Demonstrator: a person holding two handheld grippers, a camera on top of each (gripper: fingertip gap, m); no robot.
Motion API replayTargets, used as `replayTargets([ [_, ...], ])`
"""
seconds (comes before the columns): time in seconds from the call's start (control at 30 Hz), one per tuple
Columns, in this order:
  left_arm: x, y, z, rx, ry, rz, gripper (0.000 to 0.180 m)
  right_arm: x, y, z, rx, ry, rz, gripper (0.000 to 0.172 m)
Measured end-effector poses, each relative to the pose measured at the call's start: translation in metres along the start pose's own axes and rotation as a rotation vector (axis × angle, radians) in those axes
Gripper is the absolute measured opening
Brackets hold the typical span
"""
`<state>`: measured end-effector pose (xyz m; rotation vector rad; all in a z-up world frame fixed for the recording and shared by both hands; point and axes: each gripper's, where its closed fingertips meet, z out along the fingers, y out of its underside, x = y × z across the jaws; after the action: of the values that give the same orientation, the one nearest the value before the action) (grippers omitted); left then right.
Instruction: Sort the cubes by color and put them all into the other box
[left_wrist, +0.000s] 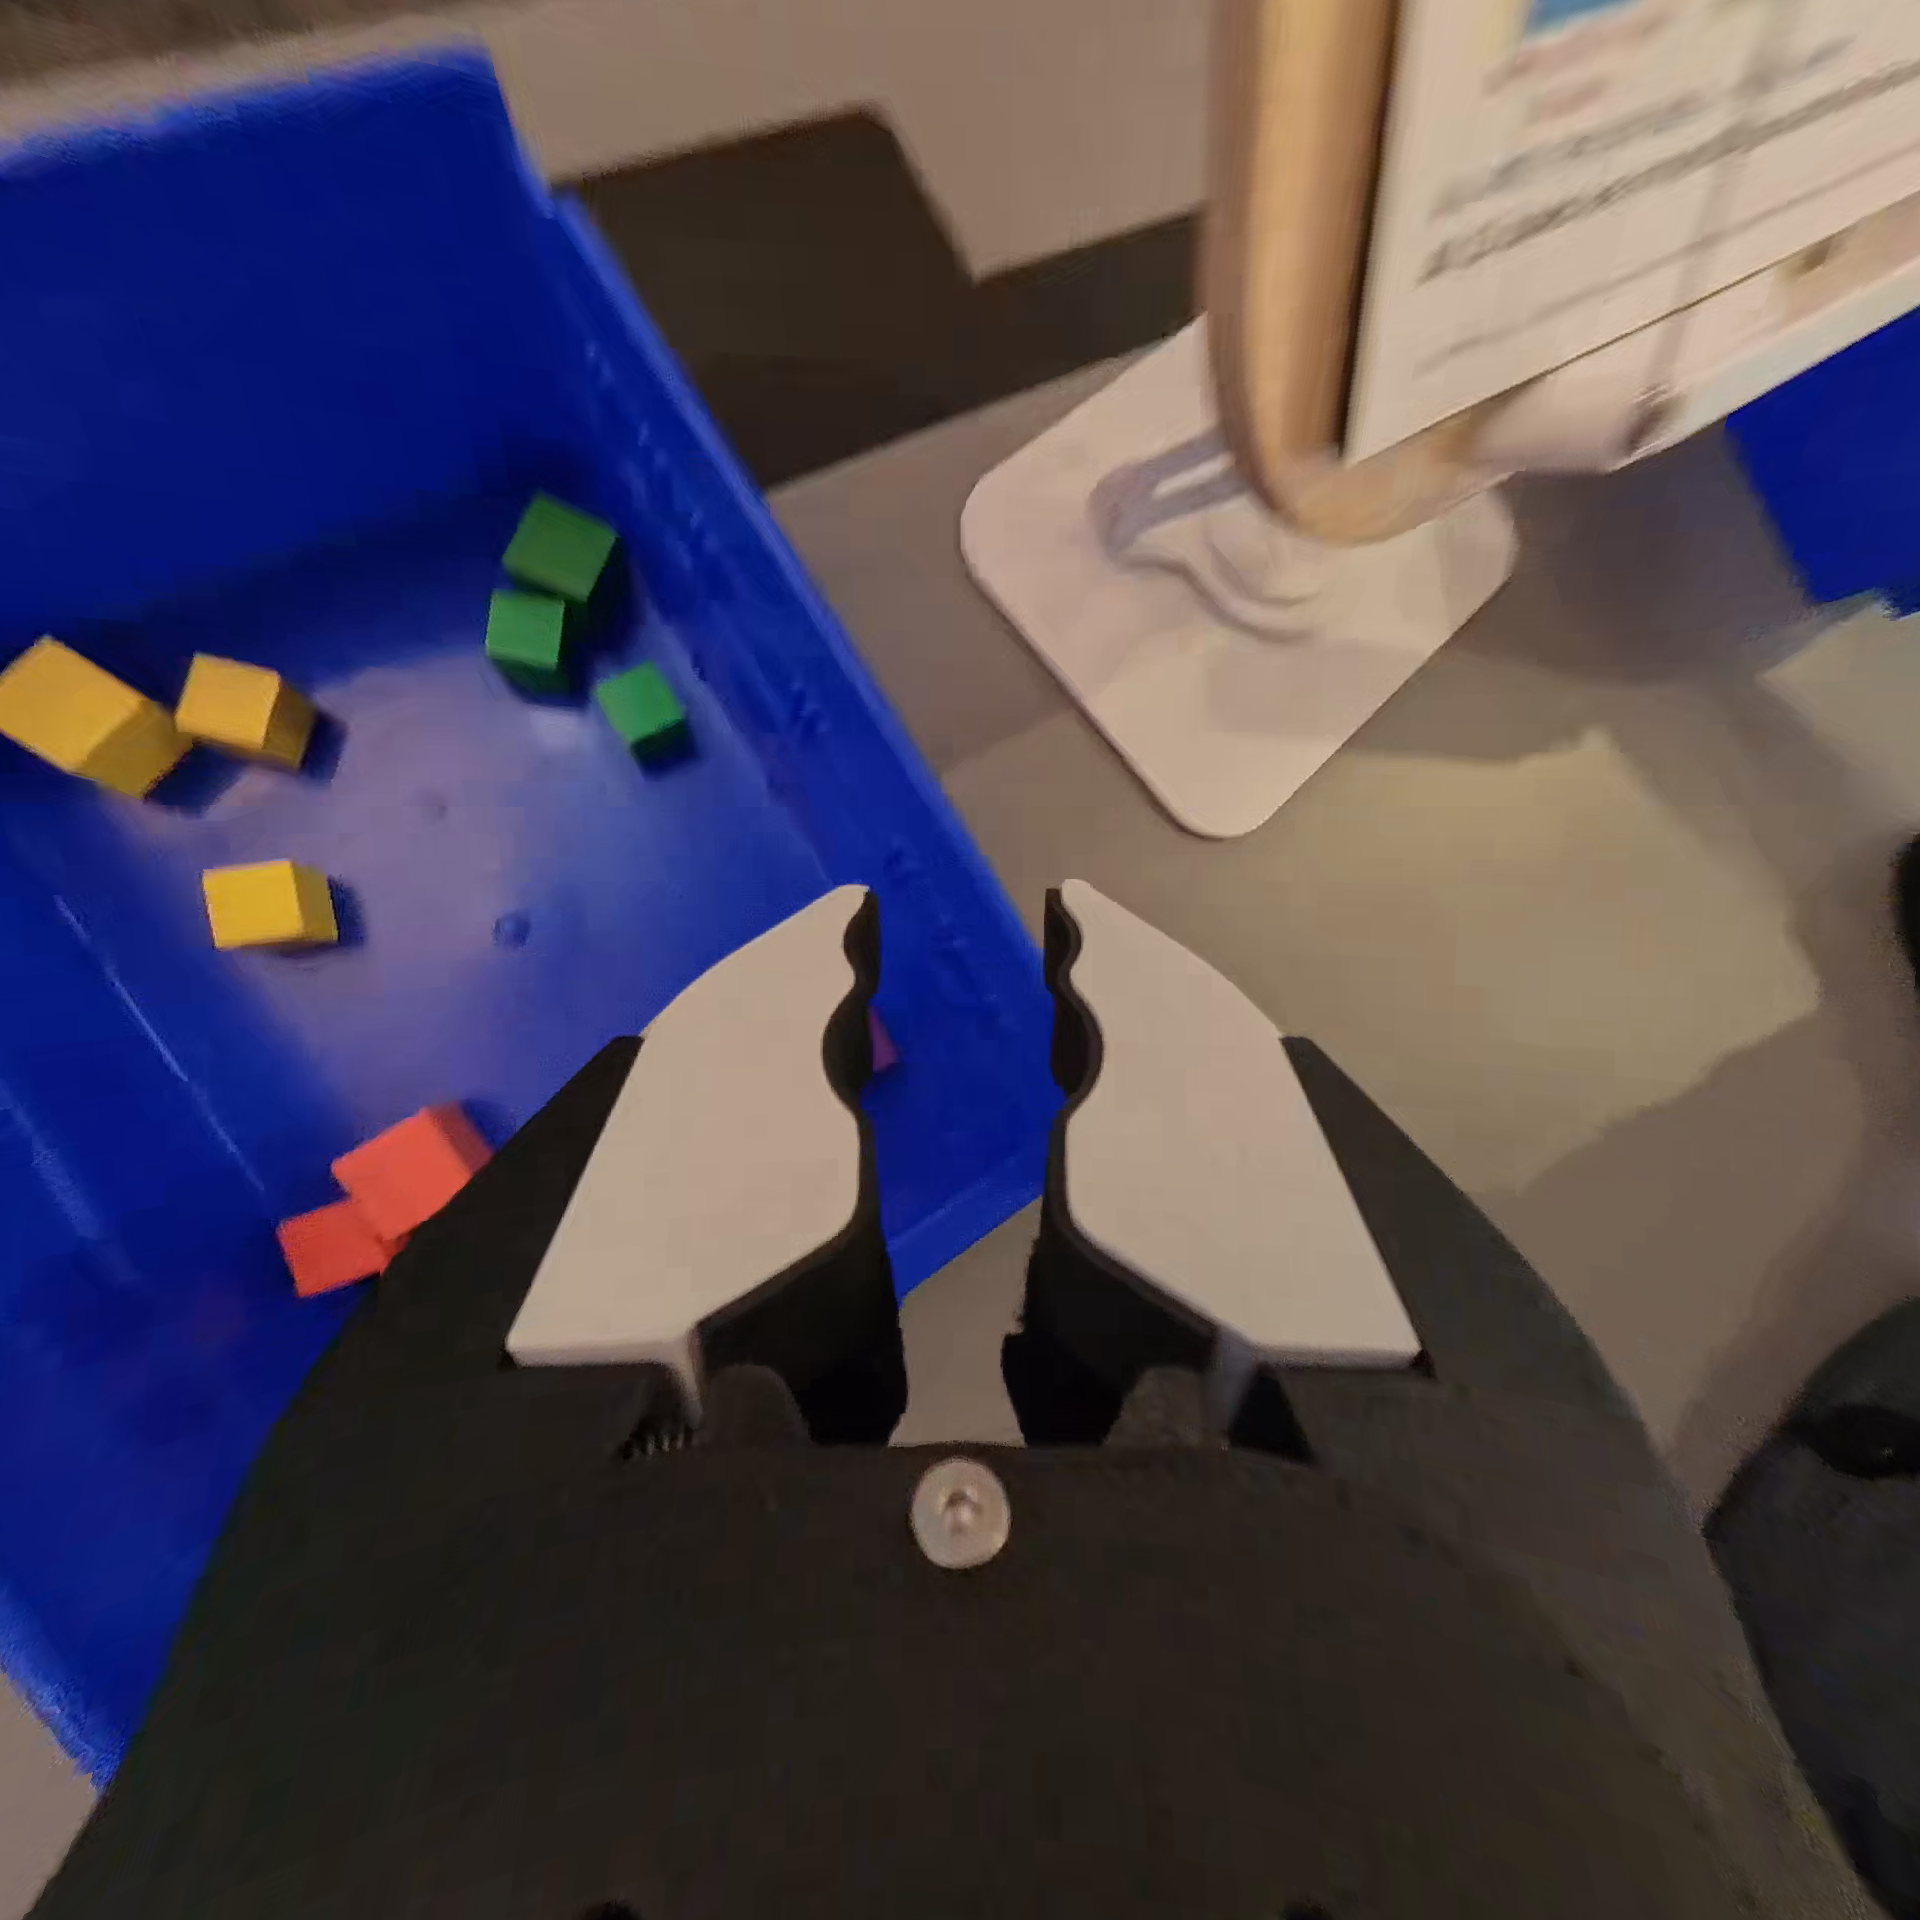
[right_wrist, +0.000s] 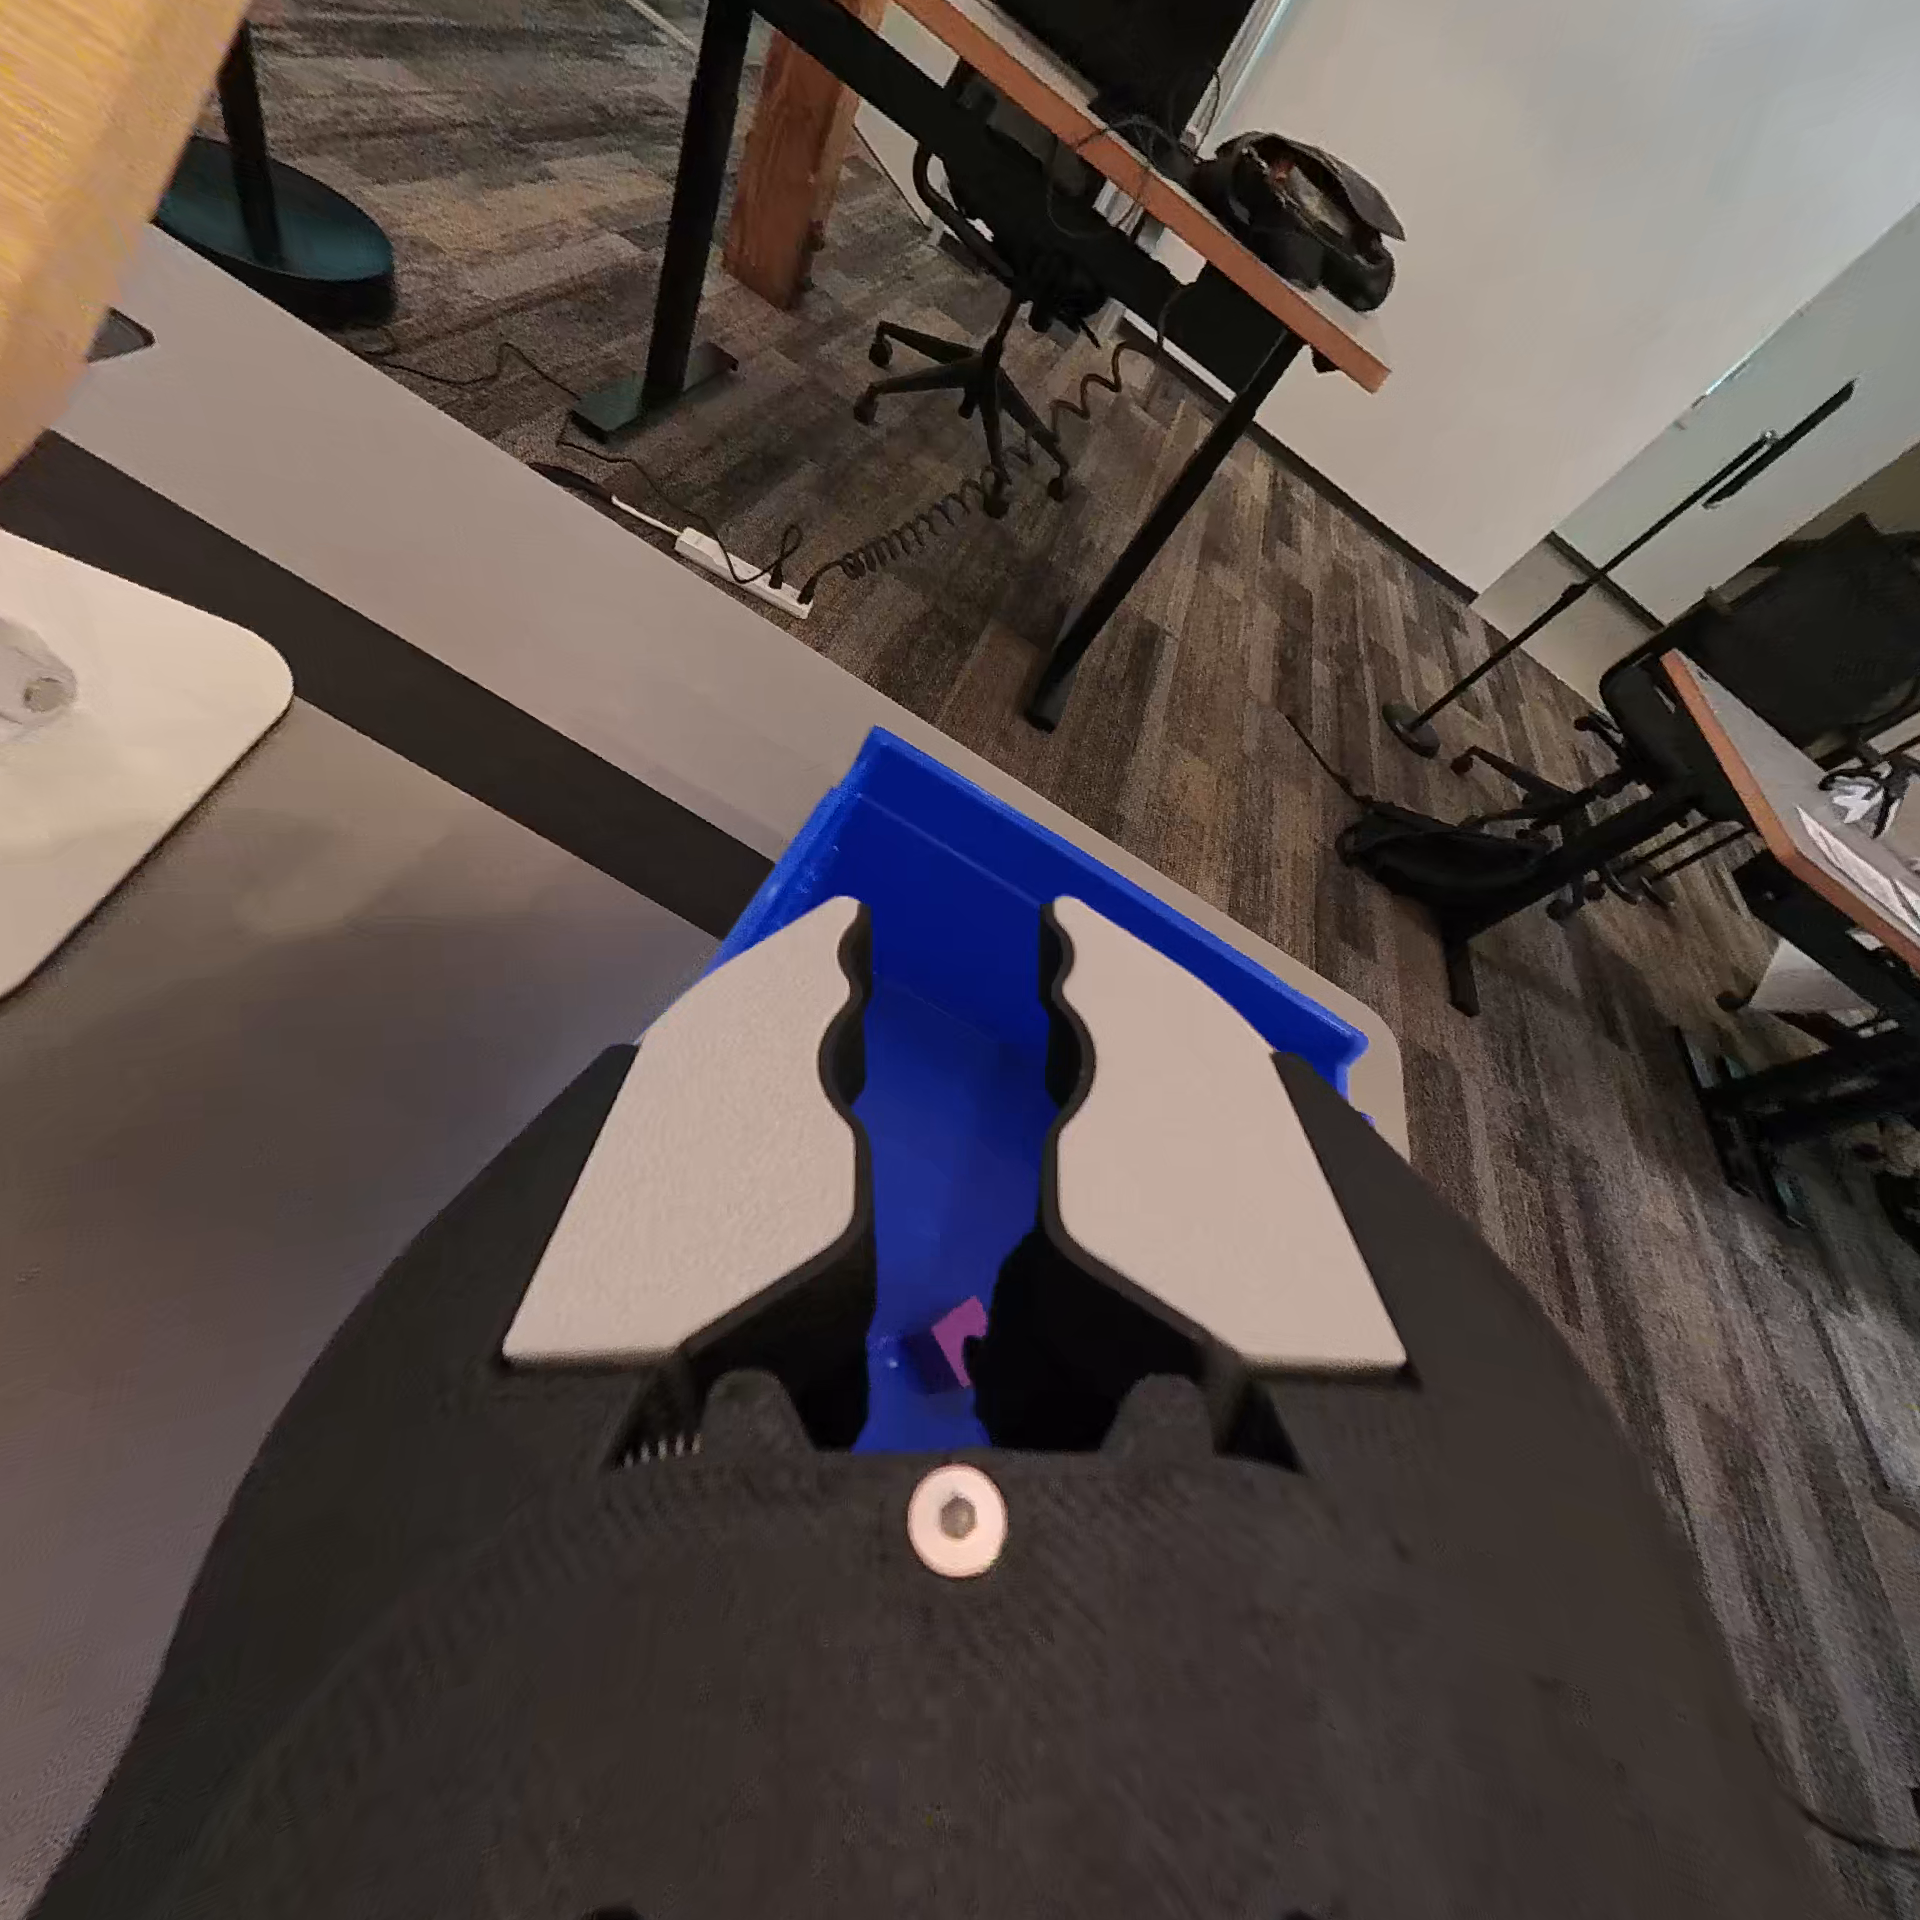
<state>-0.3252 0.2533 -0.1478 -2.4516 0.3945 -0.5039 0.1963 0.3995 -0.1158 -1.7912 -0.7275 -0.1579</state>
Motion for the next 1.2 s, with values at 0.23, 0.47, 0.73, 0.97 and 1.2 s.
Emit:
replayTargets([
  [0.23,-0.032,0.045,0.032,-0.242,-0.072,-0.055,0.037,-0.017,-0.003,0.007,0.001,-0.028,-0.026,0.03],
  [0.47,-0.043,0.072,0.046,-0.356,-0.059,-0.137,0.035,-0.029,-0.002,0.012,-0.012,-0.044,-0.051,0.03],
  [0.73,-0.04,0.094,0.066,-0.464,-0.006,-0.181,0.038,-0.04,-0.001,0.016,-0.025,-0.059,-0.085,0.03],
  [0.97,-0.043,0.105,0.075,-0.526,-0.017,-0.188,0.037,-0.038,-0.001,0.015,-0.023,-0.056,-0.084,0.03],
  [1.2,-0.047,0.105,0.076,-0.516,-0.032,-0.169,0.026,-0.041,-0.005,0.013,-0.016,-0.06,-0.101,0.03],
])
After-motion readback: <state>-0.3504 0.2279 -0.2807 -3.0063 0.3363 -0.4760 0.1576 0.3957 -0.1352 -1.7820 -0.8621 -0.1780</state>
